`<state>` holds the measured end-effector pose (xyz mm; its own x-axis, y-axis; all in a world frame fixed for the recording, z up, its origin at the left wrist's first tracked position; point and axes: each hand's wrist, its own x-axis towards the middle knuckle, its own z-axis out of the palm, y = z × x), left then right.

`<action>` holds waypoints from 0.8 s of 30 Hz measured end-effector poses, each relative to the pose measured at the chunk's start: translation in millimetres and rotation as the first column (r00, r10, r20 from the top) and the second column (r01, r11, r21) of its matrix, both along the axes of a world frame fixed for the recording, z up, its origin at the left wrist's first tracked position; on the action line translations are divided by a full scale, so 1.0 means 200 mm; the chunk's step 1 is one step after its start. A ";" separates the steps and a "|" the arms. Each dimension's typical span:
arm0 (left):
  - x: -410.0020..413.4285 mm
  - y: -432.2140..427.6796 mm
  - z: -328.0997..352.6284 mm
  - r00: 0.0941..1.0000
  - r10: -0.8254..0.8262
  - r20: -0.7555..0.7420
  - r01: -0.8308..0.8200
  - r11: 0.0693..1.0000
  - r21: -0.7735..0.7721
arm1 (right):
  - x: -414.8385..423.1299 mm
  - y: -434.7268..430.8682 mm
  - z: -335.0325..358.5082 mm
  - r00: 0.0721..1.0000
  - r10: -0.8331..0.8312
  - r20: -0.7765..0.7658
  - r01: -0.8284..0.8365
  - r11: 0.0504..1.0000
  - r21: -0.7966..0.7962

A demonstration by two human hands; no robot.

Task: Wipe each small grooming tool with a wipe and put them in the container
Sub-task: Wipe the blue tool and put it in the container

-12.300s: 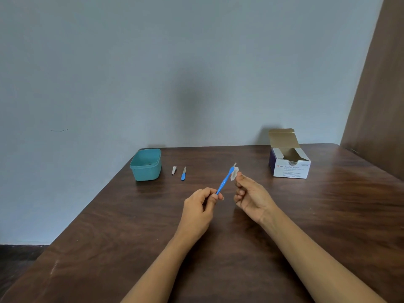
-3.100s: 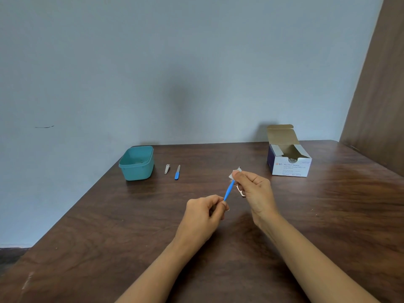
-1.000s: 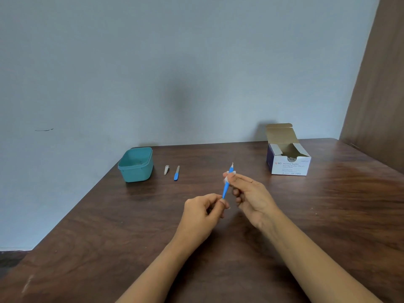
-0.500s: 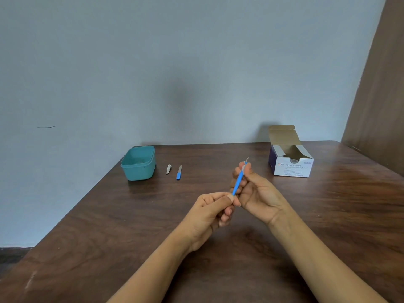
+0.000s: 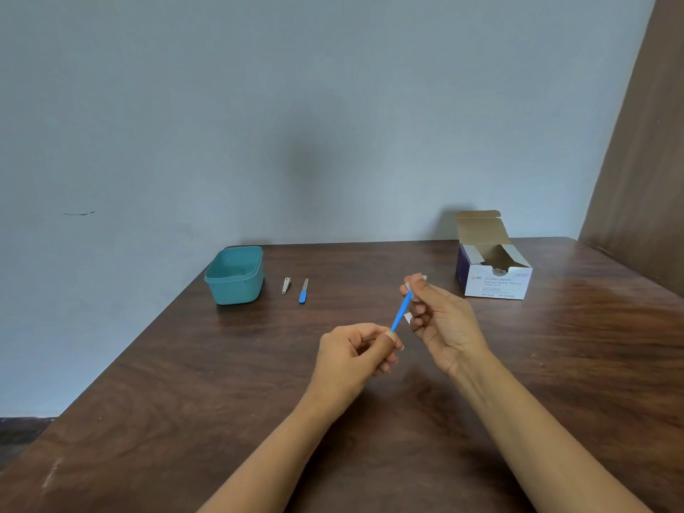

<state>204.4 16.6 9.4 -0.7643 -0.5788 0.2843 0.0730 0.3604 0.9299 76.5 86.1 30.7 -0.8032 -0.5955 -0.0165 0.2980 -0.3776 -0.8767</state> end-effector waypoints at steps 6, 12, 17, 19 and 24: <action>-0.01 -0.01 -0.03 0.980 0.198 -0.015 -0.196 0.954 -0.225 | 0.00 -0.03 -0.04 0.987 -0.153 -0.047 0.156 0.985 0.072; 0.00 -0.01 -0.03 0.961 0.277 -0.014 -0.270 0.923 -0.273 | 0.03 -0.03 -0.04 0.982 -0.186 -0.037 0.190 0.968 0.162; -0.01 -0.01 -0.05 0.942 0.336 -0.013 -0.315 0.869 -0.382 | 0.04 -0.04 -0.05 0.979 -0.201 -0.038 0.204 0.958 0.199; -0.01 0.00 -0.06 0.939 0.344 -0.020 -0.313 0.825 -0.471 | 0.04 -0.04 -0.06 0.979 -0.202 -0.031 0.204 0.955 0.216; -0.02 0.02 -0.05 0.934 0.356 -0.025 -0.301 0.748 -0.591 | 0.08 -0.05 -0.08 0.988 -0.150 -0.044 0.157 0.958 0.242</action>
<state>200.1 19.7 -1.3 -0.5943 -0.5459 0.5906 -0.2185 0.8163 0.5347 92.5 76.5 14.6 -0.8867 -0.4454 -0.1242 0.2297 -0.1911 -0.9543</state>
